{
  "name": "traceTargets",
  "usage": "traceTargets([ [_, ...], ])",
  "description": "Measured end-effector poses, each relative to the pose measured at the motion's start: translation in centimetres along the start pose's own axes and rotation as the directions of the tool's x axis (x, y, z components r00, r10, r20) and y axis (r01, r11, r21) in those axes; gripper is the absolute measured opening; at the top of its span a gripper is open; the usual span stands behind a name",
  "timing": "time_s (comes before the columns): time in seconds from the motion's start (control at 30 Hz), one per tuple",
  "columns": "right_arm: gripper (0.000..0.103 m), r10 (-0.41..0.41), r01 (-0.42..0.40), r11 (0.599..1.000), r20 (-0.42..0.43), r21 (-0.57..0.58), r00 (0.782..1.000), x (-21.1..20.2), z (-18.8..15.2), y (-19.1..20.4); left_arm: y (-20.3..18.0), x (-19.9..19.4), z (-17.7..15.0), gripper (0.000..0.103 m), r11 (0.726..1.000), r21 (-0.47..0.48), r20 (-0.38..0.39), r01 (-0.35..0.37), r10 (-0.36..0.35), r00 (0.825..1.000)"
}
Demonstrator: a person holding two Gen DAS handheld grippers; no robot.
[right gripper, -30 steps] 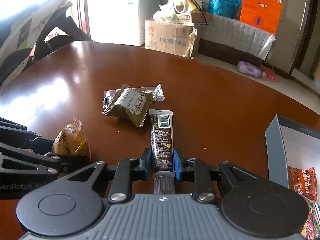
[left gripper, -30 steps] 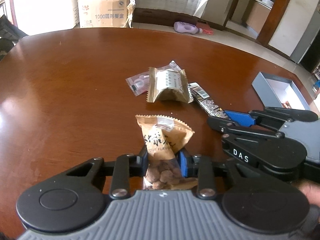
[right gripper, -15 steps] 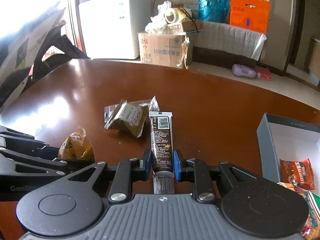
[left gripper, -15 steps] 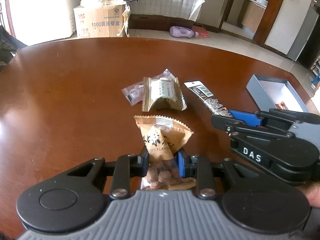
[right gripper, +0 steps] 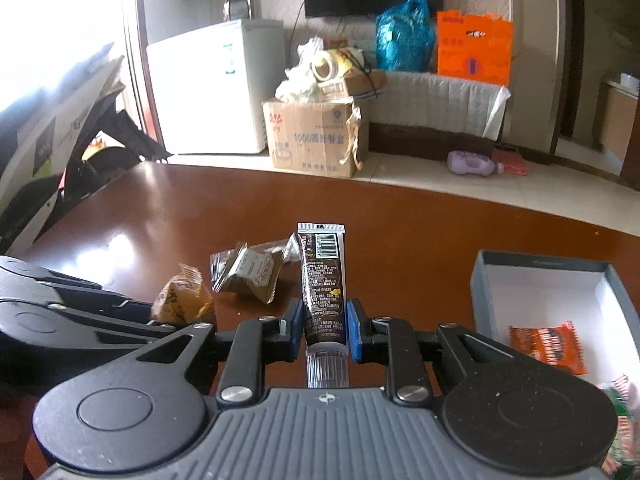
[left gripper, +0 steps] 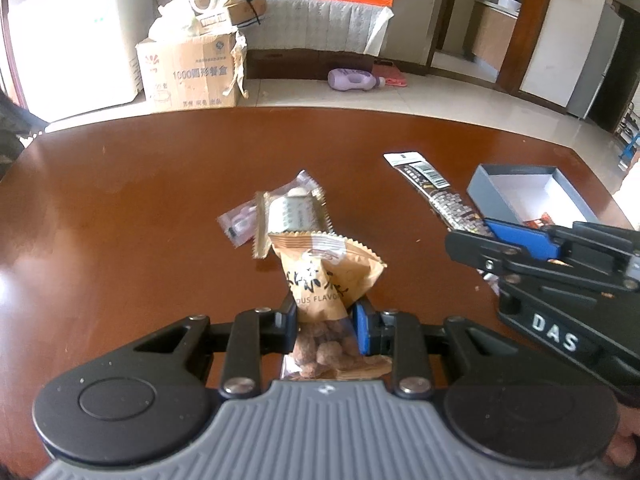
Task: Organize snacks
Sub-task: 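Lift and carry the nut bag and black tube over the box lid with both tools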
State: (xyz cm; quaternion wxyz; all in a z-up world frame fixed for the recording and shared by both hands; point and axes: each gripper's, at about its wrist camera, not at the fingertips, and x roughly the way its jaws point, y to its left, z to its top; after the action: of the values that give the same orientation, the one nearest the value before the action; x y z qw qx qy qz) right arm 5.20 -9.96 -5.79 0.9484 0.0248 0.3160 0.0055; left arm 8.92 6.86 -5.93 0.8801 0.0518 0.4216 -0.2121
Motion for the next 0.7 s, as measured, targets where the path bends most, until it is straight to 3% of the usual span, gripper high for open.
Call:
traceTargets([
  [0.7, 0.025, -0.146, 0.141, 0.987, 0.074, 0.078, 0.986, -8.5, -1.7, -8.6, -11.8, -2.1, 3.6, 0.025, 0.984, 0.154, 0.067, 0.095, -0.106, 0.992],
])
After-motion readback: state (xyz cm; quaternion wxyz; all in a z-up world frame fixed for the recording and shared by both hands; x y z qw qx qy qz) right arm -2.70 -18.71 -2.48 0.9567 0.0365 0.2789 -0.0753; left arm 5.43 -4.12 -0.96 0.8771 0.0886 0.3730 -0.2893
